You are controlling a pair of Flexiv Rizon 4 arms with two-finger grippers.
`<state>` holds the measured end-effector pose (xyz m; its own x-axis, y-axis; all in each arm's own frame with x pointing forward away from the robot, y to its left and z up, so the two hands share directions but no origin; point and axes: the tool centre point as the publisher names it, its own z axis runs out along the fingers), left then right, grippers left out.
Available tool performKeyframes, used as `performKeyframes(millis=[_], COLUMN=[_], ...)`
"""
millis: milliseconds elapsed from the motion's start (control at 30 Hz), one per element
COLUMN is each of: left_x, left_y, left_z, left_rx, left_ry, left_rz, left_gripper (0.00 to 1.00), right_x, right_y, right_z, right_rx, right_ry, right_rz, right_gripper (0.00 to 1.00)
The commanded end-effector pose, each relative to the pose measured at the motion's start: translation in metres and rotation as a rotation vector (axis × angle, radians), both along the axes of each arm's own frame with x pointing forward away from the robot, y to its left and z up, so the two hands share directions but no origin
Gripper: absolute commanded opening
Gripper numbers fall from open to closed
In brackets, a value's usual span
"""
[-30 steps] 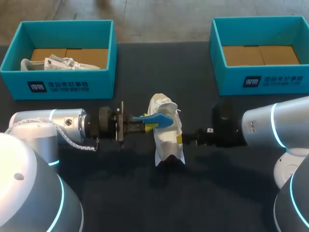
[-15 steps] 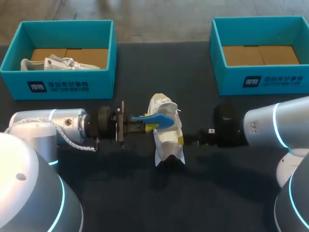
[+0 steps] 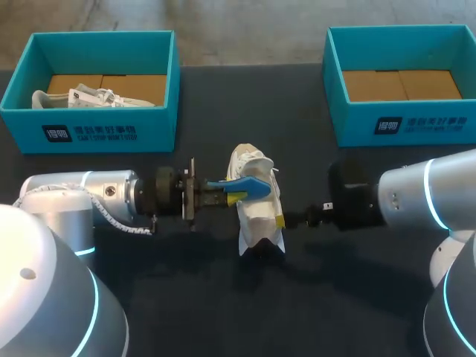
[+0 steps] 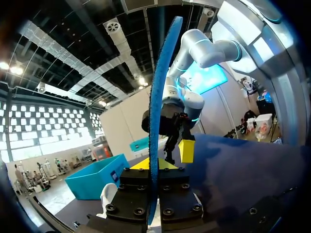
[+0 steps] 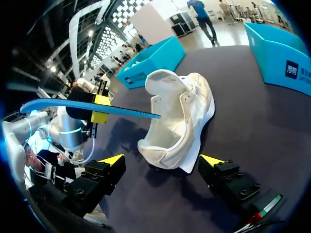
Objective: Take the shoe out of the shoebox, open the shoe tongue, remove and reinsert the insole, then place the shoe into the shoebox
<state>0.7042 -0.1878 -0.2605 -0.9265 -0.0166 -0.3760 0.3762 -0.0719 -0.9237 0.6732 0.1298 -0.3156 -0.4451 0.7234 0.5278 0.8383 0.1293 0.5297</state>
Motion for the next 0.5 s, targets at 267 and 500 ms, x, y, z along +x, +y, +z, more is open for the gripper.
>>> performKeyframes(millis=[267,500], left_x=[0.0009,0.0050], left_y=[-0.0127,-0.0128], left_z=[-0.0088,-0.0090], left_rx=[-0.008,-0.007], left_ry=[-0.020,-0.031], left_rz=[0.010,0.034], left_gripper=[0.00,0.00], right_x=[-0.0059,-0.0059], right_y=[-0.0064,-0.0064], right_z=[0.0014,0.0014], right_rx=[0.021,0.021], right_ry=[-0.017,-0.017], right_rz=[-0.027,-0.027], right_gripper=[1.00,1.00])
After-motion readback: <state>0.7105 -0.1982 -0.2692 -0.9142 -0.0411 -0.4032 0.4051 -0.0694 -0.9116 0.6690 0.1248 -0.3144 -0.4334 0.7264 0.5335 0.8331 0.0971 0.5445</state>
